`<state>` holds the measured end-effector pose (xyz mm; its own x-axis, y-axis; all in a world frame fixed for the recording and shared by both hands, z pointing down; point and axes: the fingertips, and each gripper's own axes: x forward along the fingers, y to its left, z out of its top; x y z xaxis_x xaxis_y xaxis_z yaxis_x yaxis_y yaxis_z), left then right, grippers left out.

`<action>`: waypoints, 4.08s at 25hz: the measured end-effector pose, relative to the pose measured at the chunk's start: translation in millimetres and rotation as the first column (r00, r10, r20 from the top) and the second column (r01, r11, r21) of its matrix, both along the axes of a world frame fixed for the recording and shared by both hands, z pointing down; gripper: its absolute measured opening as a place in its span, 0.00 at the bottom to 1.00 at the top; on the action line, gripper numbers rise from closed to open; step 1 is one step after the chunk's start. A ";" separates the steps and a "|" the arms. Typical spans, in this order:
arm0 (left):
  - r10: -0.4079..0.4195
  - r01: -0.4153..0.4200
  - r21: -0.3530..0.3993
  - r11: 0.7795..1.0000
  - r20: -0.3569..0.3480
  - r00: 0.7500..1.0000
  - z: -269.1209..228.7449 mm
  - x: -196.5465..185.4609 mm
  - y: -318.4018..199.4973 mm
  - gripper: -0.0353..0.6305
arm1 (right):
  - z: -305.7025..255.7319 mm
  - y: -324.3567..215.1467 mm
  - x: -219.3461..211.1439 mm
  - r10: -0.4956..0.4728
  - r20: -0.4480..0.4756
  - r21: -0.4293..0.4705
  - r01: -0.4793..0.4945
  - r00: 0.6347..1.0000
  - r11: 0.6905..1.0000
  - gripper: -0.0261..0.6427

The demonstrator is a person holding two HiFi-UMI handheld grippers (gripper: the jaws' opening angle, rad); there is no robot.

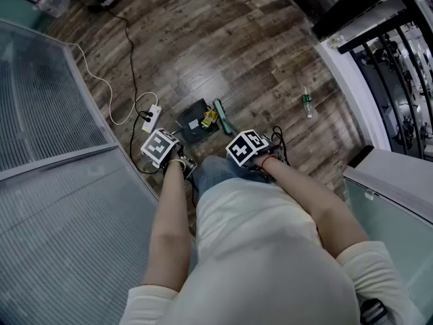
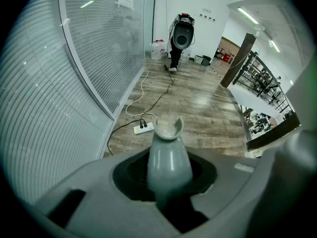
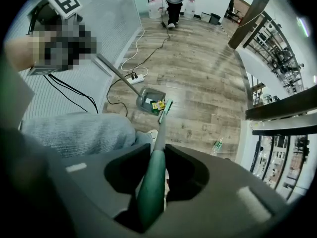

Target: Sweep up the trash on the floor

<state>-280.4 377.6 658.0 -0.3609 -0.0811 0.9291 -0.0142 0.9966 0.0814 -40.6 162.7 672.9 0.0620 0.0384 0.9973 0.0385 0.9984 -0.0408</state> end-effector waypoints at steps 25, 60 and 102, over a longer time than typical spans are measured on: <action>0.003 -0.003 -0.017 1.000 -0.001 1.000 0.0 -1.0 -5.3 0.20 | -22.1 39.9 -5.8 -0.172 0.093 -0.099 0.181 0.981 0.978 0.19; 0.199 -0.195 0.075 0.978 -0.047 0.979 -11.5 -9.8 -91.4 0.19 | -86.1 -101.4 71.1 0.449 0.199 -0.138 -0.429 0.871 0.893 0.19; 0.602 -0.593 0.125 0.795 -0.043 0.798 -14.3 105.5 -448.9 0.19 | -102.2 -300.7 301.2 0.950 0.261 -0.161 -0.963 0.171 0.217 0.19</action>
